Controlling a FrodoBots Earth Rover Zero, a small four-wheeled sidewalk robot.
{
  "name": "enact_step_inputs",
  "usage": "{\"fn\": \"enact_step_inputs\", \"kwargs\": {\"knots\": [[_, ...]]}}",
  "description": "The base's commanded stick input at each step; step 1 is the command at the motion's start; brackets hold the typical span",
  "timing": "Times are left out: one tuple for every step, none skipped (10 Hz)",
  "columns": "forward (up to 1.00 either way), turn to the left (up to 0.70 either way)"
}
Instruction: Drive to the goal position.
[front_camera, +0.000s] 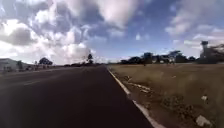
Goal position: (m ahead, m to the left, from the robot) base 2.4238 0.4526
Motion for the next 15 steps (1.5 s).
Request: {"fn": "enact_step_inputs", "kwargs": {"knots": [[0.5,0.0],[0.5,0.0],[0.5,0.0],[0.5,0.0],[0.5,0.0],[0.5,0.0],[0.5,0.0],[0.5,0.0],[0.5,0.0],[0.5,0.0],[0.5,0.0],[0.5,0.0],[0.5,0.0],[0.5,0.0],[0.5,0.0]]}}
